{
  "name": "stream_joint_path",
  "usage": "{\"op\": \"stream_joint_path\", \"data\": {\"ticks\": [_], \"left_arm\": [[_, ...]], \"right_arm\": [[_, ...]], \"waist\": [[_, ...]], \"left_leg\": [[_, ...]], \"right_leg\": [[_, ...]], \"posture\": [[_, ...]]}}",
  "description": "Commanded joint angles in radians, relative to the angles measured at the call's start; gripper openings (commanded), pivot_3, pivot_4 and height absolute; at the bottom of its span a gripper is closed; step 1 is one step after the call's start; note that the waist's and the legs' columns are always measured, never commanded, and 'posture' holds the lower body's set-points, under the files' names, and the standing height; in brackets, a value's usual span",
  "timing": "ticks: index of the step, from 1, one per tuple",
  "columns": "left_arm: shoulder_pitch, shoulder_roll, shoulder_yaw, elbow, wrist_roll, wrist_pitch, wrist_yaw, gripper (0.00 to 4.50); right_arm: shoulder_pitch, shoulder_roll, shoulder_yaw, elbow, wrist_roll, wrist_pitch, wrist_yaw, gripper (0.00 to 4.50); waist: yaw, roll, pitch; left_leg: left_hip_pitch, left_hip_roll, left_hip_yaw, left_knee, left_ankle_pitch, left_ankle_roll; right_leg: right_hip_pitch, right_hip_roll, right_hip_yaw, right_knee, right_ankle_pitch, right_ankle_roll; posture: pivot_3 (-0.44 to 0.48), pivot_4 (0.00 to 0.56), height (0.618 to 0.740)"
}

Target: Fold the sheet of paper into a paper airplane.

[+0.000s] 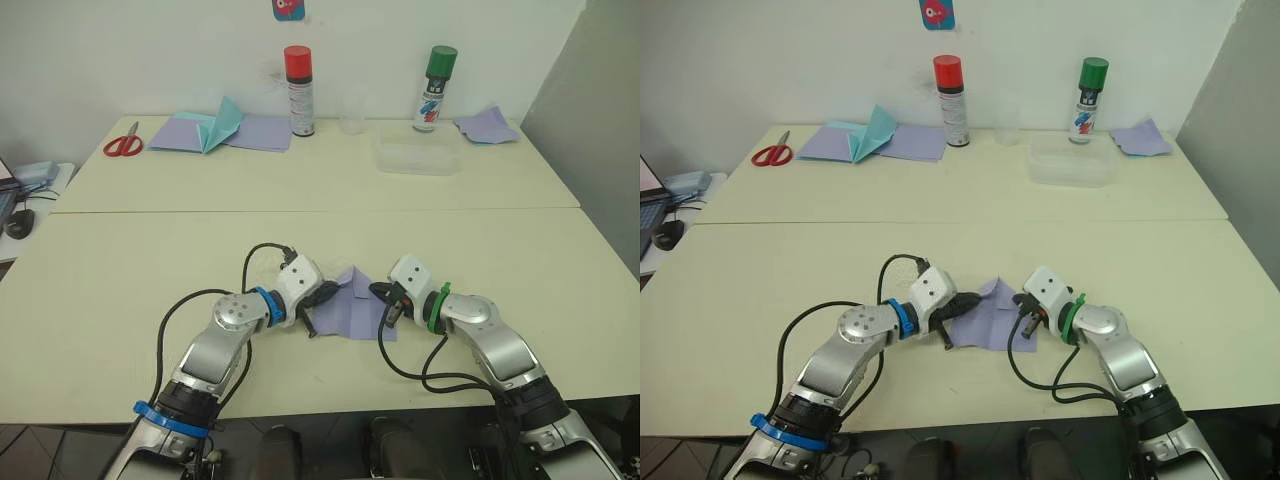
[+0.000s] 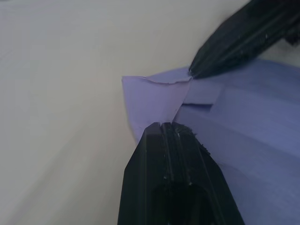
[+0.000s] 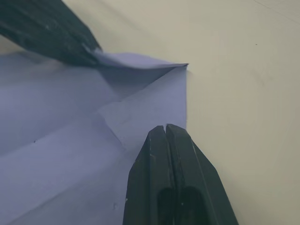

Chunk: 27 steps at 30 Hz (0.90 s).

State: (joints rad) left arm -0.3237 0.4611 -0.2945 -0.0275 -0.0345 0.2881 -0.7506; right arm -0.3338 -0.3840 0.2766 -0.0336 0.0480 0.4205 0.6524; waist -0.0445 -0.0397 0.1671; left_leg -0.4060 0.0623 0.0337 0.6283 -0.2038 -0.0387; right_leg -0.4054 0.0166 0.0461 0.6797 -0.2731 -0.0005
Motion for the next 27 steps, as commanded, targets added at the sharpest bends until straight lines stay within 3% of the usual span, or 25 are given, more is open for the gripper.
{"op": "stream_joint_path", "data": {"ticks": [1, 27], "left_arm": [[-0.027, 0.007, -0.043, 0.003, 0.053, -0.042, -0.017, 0.03], [-0.065, -0.015, -0.088, 0.102, 0.195, -0.113, -0.016, 0.03]], "right_arm": [[0.009, -0.001, 0.018, 0.019, -0.020, 0.021, 0.000, 0.00], [-0.065, 0.047, -0.038, -0.134, 0.082, 0.122, 0.031, 0.00]], "waist": [[0.000, 0.000, 0.000], [0.016, 0.001, 0.001]], "left_leg": [[0.000, 0.000, 0.000, 0.000, 0.000, 0.000], [-0.001, 0.000, 0.000, 0.000, 0.000, 0.000]], "right_leg": [[0.000, 0.000, 0.000, 0.000, 0.000, 0.000], [0.000, -0.002, -0.001, 0.000, 0.000, 0.001]], "posture": [[0.000, 0.150, 0.740], [0.000, 0.150, 0.740]]}}
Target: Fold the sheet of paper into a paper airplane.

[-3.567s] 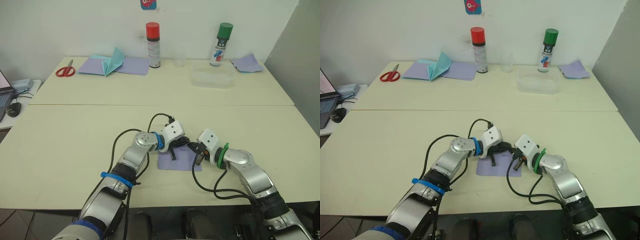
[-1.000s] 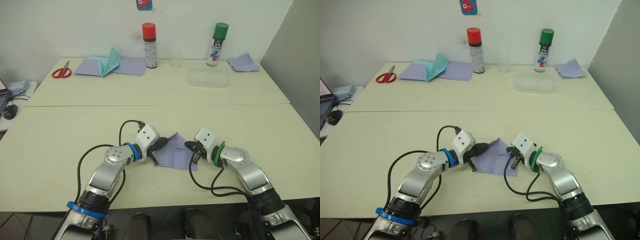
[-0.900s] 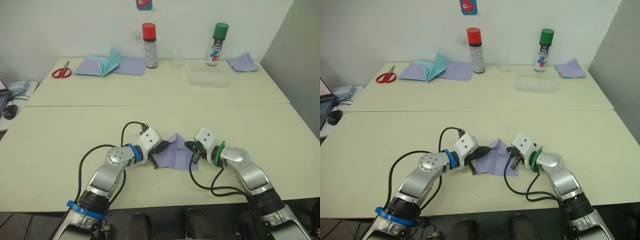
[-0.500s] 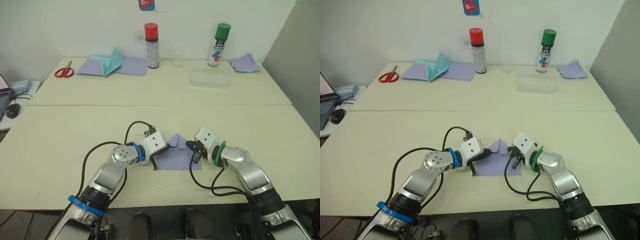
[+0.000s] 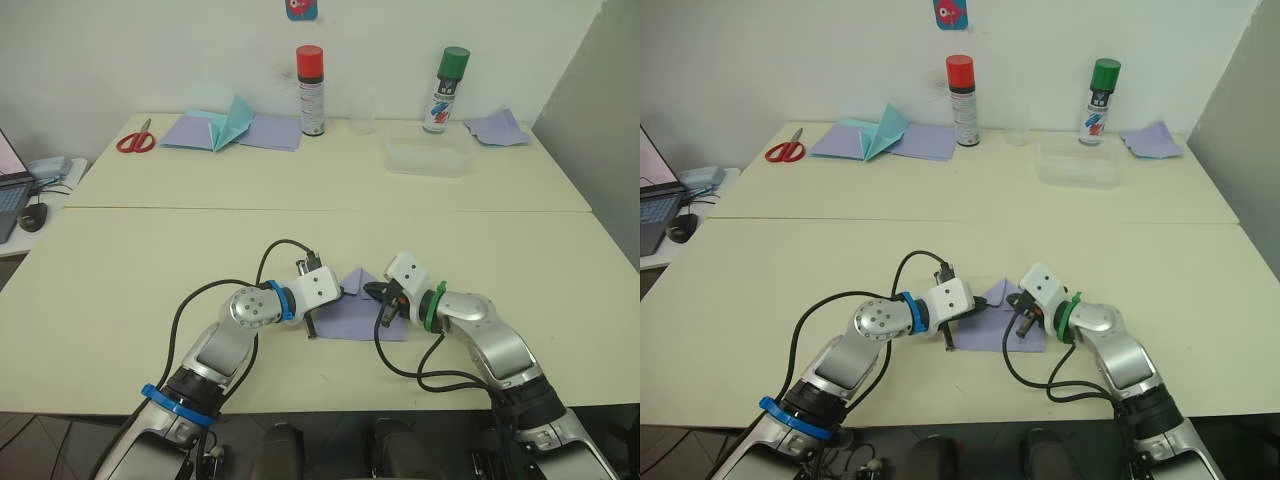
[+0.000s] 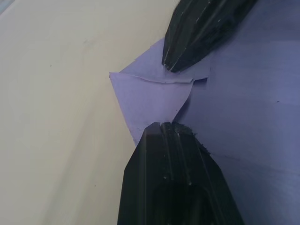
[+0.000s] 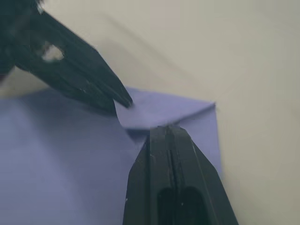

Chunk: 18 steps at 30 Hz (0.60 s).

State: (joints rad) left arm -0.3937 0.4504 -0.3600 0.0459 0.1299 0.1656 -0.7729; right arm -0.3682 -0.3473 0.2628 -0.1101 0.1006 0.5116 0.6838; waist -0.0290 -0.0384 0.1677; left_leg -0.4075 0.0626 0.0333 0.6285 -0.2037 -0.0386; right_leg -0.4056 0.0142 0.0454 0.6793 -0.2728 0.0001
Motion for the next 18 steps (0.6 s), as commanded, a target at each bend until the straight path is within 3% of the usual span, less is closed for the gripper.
{"op": "stream_joint_path", "data": {"ticks": [1, 18], "left_arm": [[0.005, -0.004, -0.023, 0.029, 0.031, 0.009, 0.006, 0.03], [0.011, 0.007, -0.020, 0.028, 0.038, -0.008, -0.003, 0.03]], "right_arm": [[-0.040, 0.019, -0.029, -0.061, 0.037, 0.045, -0.008, 0.00], [-0.045, 0.021, 0.028, 0.083, -0.024, 0.094, -0.053, 0.00]], "waist": [[0.001, 0.000, 0.000], [0.001, 0.000, 0.000]], "left_leg": [[0.000, 0.000, 0.000, 0.000, 0.000, 0.000], [-0.001, 0.000, 0.000, 0.000, 0.000, 0.000]], "right_leg": [[0.000, 0.000, 0.000, 0.000, 0.000, 0.000], [0.000, -0.001, -0.001, -0.001, 0.000, 0.000]], "posture": [[0.000, 0.150, 0.740], [0.000, 0.150, 0.740]]}}
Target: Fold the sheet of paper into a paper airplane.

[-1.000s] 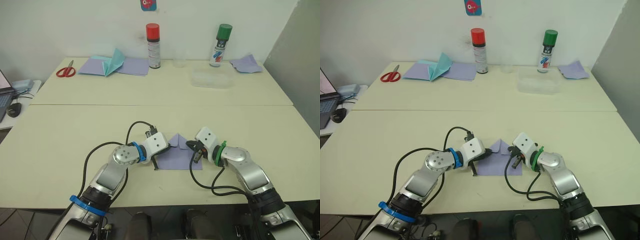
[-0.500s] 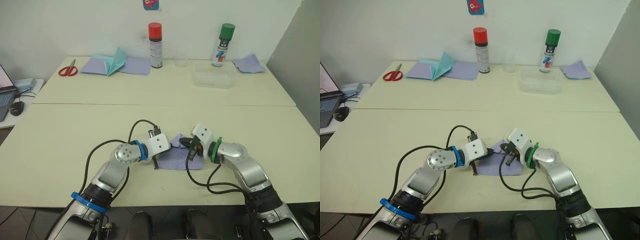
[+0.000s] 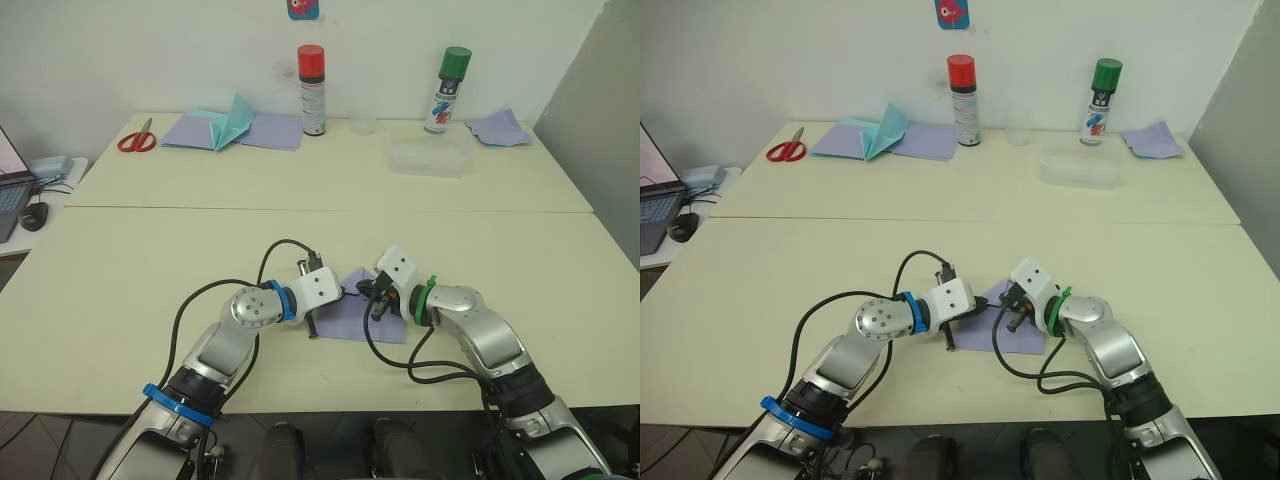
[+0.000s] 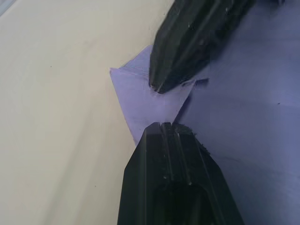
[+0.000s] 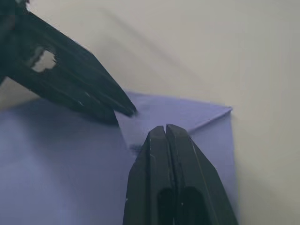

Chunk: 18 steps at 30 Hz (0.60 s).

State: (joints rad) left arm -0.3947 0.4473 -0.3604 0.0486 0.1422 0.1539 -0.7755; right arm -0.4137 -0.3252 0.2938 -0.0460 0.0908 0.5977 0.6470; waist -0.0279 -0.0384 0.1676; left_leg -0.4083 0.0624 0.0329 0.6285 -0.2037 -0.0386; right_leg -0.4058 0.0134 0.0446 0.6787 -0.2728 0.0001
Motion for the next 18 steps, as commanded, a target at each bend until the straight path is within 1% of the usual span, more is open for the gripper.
{"op": "stream_joint_path", "data": {"ticks": [1, 8, 9, 12, 15, 17, 18], "left_arm": [[0.013, 0.009, -0.019, 0.026, 0.027, 0.000, -0.001, 0.03], [0.019, 0.019, -0.018, 0.030, 0.032, -0.047, -0.008, 0.03], [0.020, 0.016, -0.009, 0.024, 0.022, -0.049, -0.007, 0.41], [0.055, 0.037, 0.034, -0.066, -0.041, -0.015, -0.041, 0.87], [0.104, 0.101, 0.100, -0.193, -0.126, 0.057, -0.106, 1.74], [0.102, 0.117, 0.159, -0.235, -0.189, 0.113, -0.112, 2.46], [0.093, 0.117, 0.197, -0.248, -0.233, 0.150, -0.113, 2.74]], "right_arm": [[0.003, -0.001, -0.004, 0.028, -0.015, 0.002, -0.019, 0.00], [0.028, -0.006, -0.005, 0.036, -0.008, -0.003, -0.021, 0.00], [0.031, -0.006, -0.004, 0.035, -0.008, -0.003, -0.022, 0.00], [0.039, -0.001, 0.002, 0.035, -0.009, -0.007, -0.027, 0.00], [0.046, 0.000, 0.008, 0.034, -0.015, -0.014, -0.027, 0.00], [0.049, 0.000, 0.009, 0.033, -0.016, -0.017, -0.026, 0.00], [0.050, 0.000, 0.010, 0.033, -0.016, -0.018, -0.025, 0.00]], "waist": [[0.000, 0.000, 0.000], [0.000, 0.000, 0.000], [0.000, 0.000, 0.000], [-0.002, 0.000, 0.000], [-0.004, 0.000, 0.000], [-0.004, 0.000, 0.000], [-0.003, 0.000, 0.000]], "left_leg": [[0.000, 0.000, 0.000, 0.000, 0.000, 0.000], [0.000, 0.000, 0.000, 0.000, 0.000, 0.000], [0.000, 0.000, 0.000, 0.000, 0.000, 0.000], [0.000, 0.000, 0.000, 0.000, 0.000, 0.000], [0.000, 0.001, 0.000, -0.002, 0.000, 0.000], [0.000, 0.001, 0.000, -0.003, 0.000, 0.000], [0.000, 0.001, -0.001, -0.003, 0.000, 0.000]], "right_leg": [[0.000, 0.000, 0.000, 0.000, 0.000, 0.000], [0.000, 0.000, 0.000, 0.000, 0.000, 0.000], [0.000, 0.000, 0.000, 0.000, 0.000, 0.000], [0.000, 0.000, 0.000, 0.000, 0.000, 0.000], [-0.001, 0.000, 0.000, 0.000, -0.001, -0.001], [-0.001, 0.000, 0.000, 0.000, -0.002, -0.003], [-0.001, 0.000, 0.000, 0.000, -0.002, -0.003]], "posture": [[0.000, 0.150, 0.740], [0.000, 0.150, 0.740], [0.000, 0.150, 0.740], [0.000, 0.150, 0.740], [0.000, 0.150, 0.740], [0.000, 0.150, 0.740], [0.000, 0.150, 0.740]]}}
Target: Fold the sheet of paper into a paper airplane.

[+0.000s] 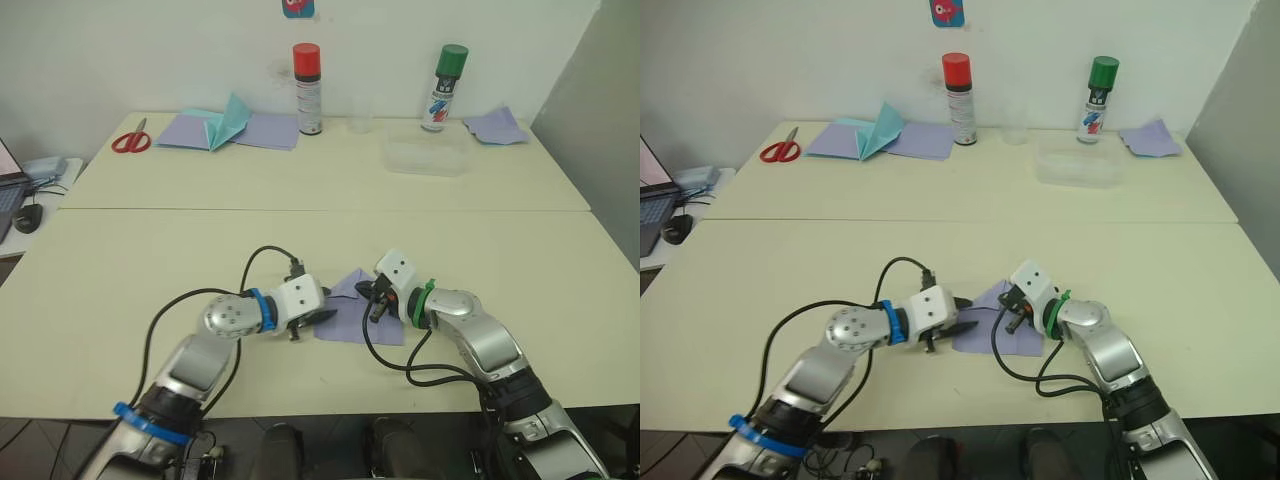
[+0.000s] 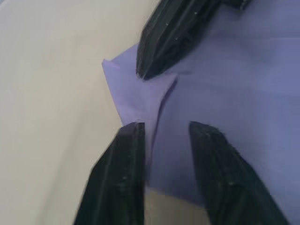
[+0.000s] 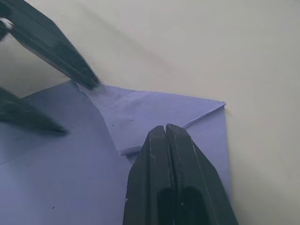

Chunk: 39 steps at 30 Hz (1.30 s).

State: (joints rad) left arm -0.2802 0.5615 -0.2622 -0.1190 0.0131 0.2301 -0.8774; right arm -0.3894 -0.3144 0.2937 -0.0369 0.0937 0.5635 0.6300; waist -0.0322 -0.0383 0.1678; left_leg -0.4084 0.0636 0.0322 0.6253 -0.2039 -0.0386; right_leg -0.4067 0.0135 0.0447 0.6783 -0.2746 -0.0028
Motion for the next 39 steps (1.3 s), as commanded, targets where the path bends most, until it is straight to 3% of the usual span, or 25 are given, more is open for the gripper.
{"op": "stream_joint_path", "data": {"ticks": [1, 3, 6, 17, 26, 39], "left_arm": [[-0.033, 0.000, 0.135, -0.084, -0.148, 0.103, -0.014, 3.04], [-0.053, 0.001, 0.186, -0.072, -0.206, 0.143, -0.019, 3.62], [-0.080, -0.014, 0.230, -0.006, -0.253, 0.140, -0.018, 3.36], [-0.106, -0.105, 0.122, 0.159, -0.202, 0.036, -0.012, 0.02], [-0.079, -0.141, 0.076, 0.219, -0.165, 0.020, 0.010, 0.02], [-0.173, -0.193, -0.003, 0.356, -0.073, 0.034, 0.030, 0.02]], "right_arm": [[0.026, -0.011, 0.011, 0.023, -0.019, 0.015, -0.007, 0.00], [0.028, -0.012, 0.013, 0.022, -0.019, 0.012, -0.005, 0.00], [0.028, -0.013, 0.018, 0.020, -0.018, 0.008, 0.001, 0.00], [0.018, -0.009, 0.022, 0.023, -0.019, 0.010, 0.005, 0.00], [0.033, -0.012, 0.020, 0.003, -0.017, 0.022, 0.001, 0.00], [0.019, -0.003, 0.027, 0.013, -0.019, 0.022, 0.000, 0.00]], "waist": [[0.001, 0.000, 0.000], [0.002, 0.000, 0.000], [0.001, 0.000, 0.000], [0.001, -0.001, 0.000], [0.000, -0.001, 0.000], [0.001, -0.001, 0.000]], "left_leg": [[0.000, 0.000, -0.001, 0.000, 0.000, 0.000], [-0.001, 0.000, -0.001, 0.001, 0.000, 0.000], [0.000, -0.001, -0.001, 0.001, 0.000, 0.000], [-0.001, -0.001, 0.000, 0.001, 0.000, 0.000], [-0.001, -0.001, 0.000, 0.001, 0.000, 0.000], [-0.001, -0.002, 0.000, 0.001, 0.000, 0.000]], "right_leg": [[0.000, 0.000, 0.000, 0.000, 0.000, 0.000], [0.000, 0.000, -0.001, 0.000, 0.000, 0.000], [0.000, 0.001, -0.001, 0.000, 0.000, 0.000], [0.000, 0.002, -0.001, -0.001, 0.000, 0.000], [0.000, 0.002, -0.001, -0.001, 0.000, 0.000], [0.000, 0.002, -0.001, 0.000, 0.000, 0.000]], "posture": [[0.000, 0.150, 0.740], [0.000, 0.150, 0.740], [0.000, 0.150, 0.740], [0.000, 0.150, 0.740], [0.000, 0.150, 0.740], [0.000, 0.150, 0.740]]}}
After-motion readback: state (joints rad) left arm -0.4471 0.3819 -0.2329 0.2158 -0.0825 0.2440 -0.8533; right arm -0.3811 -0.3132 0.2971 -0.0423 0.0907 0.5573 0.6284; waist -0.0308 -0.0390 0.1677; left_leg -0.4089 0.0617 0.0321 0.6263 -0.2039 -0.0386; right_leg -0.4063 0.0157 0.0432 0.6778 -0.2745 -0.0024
